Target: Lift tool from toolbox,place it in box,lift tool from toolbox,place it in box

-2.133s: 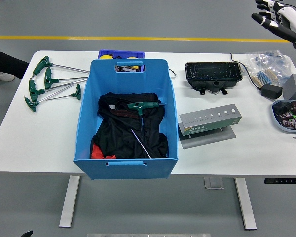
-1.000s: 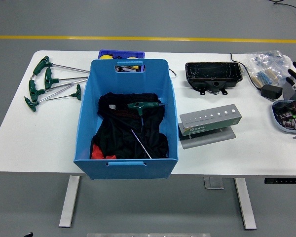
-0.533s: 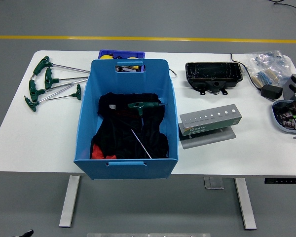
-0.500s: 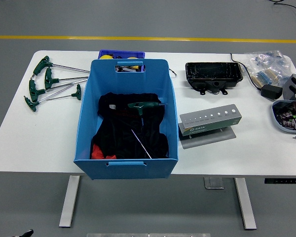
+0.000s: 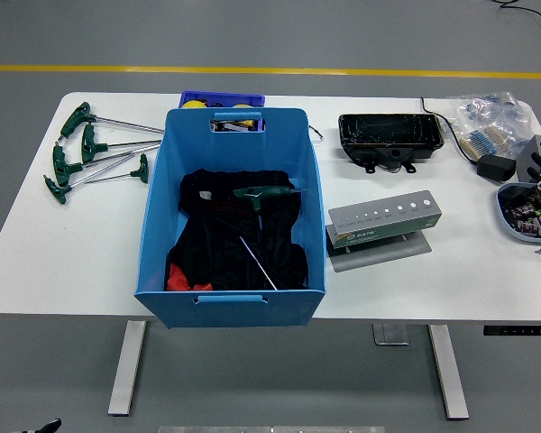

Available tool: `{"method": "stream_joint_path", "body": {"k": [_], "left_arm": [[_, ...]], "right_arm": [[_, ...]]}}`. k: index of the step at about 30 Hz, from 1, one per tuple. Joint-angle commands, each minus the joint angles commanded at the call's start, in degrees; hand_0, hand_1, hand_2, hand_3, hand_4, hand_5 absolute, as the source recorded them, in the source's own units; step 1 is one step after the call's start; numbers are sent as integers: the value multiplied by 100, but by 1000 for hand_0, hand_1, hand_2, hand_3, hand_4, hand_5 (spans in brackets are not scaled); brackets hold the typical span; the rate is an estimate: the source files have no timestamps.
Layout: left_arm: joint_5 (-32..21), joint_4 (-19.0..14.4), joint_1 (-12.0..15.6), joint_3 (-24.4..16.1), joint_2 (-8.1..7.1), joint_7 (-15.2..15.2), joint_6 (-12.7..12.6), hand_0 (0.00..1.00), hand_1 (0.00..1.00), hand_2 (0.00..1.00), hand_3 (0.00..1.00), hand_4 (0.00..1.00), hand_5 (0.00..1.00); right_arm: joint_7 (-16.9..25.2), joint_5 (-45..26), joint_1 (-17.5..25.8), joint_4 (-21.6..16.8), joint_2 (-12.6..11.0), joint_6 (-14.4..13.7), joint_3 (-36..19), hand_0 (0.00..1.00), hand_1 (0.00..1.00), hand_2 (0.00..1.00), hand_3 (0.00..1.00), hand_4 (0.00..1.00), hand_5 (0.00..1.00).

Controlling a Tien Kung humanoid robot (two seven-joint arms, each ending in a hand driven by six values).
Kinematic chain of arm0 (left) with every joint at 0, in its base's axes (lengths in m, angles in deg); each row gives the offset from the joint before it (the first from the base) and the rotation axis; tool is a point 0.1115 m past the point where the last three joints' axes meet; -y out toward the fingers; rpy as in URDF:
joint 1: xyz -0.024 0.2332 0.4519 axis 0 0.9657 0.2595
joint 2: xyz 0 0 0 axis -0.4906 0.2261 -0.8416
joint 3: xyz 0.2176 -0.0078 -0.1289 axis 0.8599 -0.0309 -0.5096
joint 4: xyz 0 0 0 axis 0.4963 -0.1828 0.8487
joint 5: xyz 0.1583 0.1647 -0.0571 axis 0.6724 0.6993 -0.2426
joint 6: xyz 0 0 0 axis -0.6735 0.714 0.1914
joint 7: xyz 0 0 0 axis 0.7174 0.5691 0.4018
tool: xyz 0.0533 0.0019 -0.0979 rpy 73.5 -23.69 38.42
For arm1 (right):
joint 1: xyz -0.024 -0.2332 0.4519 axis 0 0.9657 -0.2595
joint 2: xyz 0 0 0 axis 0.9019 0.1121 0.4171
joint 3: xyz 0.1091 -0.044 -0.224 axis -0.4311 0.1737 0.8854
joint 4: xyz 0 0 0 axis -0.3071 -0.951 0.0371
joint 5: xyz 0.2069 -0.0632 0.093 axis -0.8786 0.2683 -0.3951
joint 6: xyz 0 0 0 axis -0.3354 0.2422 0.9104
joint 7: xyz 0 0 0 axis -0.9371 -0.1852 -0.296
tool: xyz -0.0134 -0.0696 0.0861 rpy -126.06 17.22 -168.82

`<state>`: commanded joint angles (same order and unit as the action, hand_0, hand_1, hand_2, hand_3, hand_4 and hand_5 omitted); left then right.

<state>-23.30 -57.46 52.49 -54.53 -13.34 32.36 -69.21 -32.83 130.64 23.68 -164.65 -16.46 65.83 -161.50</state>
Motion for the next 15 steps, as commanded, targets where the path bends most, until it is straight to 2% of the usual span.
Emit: {"method": "stream_joint_path", "body": {"k": [15], "left_arm": [[-5, 0, 5, -8, -5, -20, 7, 711, 713, 743, 624, 622, 497]], "right_arm": [[-30, 25, -23, -14, 44, 61, -12, 995, 894, 912, 929, 998, 998]]}}
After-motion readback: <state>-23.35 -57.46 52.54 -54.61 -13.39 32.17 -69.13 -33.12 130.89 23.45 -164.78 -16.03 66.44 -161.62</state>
